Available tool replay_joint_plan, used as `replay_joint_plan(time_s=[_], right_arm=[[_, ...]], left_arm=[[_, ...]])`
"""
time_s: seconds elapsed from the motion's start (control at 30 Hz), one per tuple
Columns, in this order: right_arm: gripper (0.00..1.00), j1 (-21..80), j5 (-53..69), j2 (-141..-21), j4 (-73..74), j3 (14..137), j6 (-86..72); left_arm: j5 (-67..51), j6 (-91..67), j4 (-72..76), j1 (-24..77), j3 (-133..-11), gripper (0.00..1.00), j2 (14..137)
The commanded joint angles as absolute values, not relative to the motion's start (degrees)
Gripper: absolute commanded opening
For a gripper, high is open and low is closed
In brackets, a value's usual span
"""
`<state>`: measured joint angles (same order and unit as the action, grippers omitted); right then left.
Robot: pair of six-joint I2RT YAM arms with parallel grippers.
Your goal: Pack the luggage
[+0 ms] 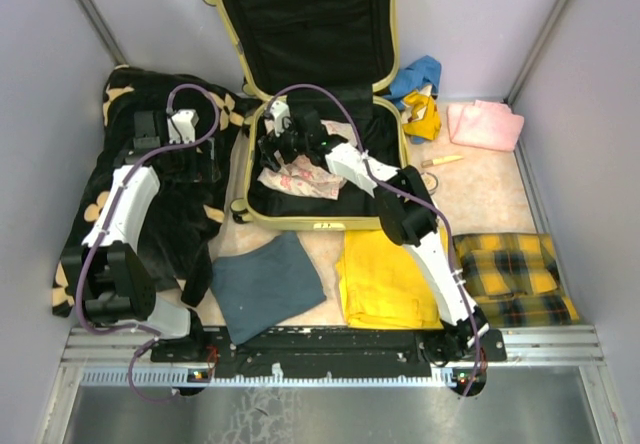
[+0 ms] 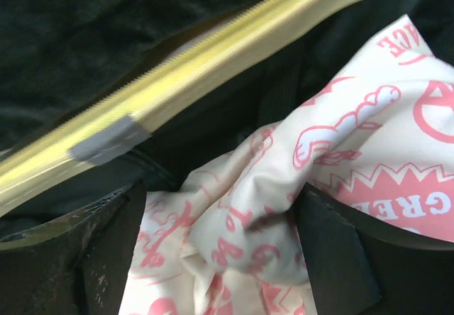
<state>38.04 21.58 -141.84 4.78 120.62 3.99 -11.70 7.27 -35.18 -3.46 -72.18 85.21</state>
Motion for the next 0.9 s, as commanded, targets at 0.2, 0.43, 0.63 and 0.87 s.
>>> replay_joint_plan(time_s=[0.2,0.43,0.63,0.87], right_arm=[[0.9,38.5,28.0,-120.9,18.1,118.9,11.5],[0.83,35.4,28.9,-111.2,23.8,106.6,11.3],[0.75,34.1,27.9,-105.3,22.9,91.7,13.1],[0.57,34.0,22.4,-111.5,21.8,87.3,15.3]], left_arm=[[-17.2,15.0,-43.0,-3.1,-75.2,1.0,81.2],[-29.0,22.4,-46.0,-3.0,-74.9,1.0,76.8],[-34.1,25.7,-49.3,-2.9,-75.6,1.0,77.5],[-35.0,25.0,-49.4,-2.8,-75.8,1.0,78.2]])
